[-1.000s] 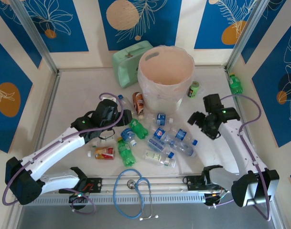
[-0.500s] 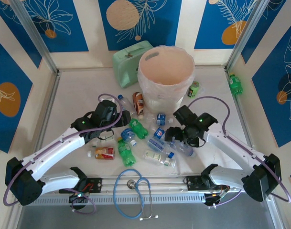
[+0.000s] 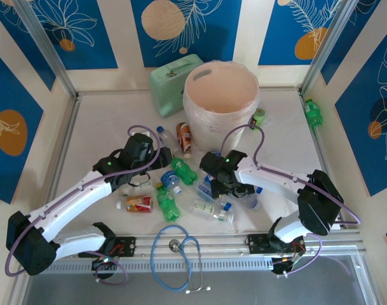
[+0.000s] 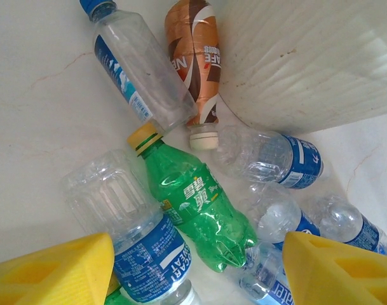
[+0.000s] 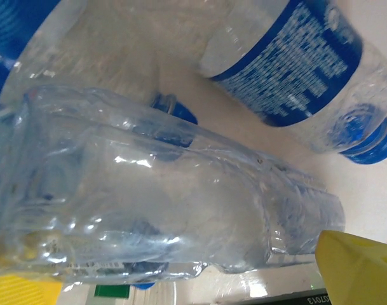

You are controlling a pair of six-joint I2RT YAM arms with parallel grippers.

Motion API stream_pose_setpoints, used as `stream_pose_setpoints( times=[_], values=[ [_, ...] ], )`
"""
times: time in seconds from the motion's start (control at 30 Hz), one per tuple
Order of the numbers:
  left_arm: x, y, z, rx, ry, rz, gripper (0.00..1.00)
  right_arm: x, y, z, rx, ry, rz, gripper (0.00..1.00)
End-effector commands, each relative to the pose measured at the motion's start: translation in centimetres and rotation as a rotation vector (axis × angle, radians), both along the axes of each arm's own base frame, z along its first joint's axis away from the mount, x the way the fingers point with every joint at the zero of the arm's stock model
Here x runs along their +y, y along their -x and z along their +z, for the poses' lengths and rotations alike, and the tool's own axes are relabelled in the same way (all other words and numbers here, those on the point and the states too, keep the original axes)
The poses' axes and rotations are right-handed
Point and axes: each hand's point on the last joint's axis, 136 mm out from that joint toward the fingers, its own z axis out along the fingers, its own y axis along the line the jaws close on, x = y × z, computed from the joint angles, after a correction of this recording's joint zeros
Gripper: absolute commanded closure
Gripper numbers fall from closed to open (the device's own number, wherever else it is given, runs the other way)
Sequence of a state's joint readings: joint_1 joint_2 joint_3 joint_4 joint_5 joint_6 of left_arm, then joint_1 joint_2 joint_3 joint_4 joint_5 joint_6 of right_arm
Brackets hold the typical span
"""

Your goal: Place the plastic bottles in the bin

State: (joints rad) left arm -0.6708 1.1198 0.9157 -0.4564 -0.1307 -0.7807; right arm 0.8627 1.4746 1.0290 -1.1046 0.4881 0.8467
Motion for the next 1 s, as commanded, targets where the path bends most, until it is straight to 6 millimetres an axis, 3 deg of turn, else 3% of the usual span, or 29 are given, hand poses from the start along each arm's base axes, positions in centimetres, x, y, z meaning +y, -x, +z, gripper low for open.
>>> stream_pose_setpoints(
  times=[0.0, 0.57, 0.83, 0.97],
  values=[
    [0.3, 0.1, 0.1, 0.001, 0.024, 0.005, 0.3, -1.8, -0.7, -0.4, -0.024, 0.024, -0.075, 0.01],
    [0.4, -0.3, 0.0, 0.012, 0.043, 0.015, 0.3, -5.7, -0.3, -3.7, 0.064, -0.224, -0.365, 0.15],
    [0.3, -0.4, -0.1, 0.017, 0.047, 0.018, 0.3, -6.1, 0.6, -5.5, 0.147, -0.204, -0.413, 0.16],
    [0.3, -0.4, -0.2, 0.02, 0.048, 0.019, 0.3, -5.9, 0.8, -6.3, 0.175, -0.202, -0.423, 0.21]
  ],
)
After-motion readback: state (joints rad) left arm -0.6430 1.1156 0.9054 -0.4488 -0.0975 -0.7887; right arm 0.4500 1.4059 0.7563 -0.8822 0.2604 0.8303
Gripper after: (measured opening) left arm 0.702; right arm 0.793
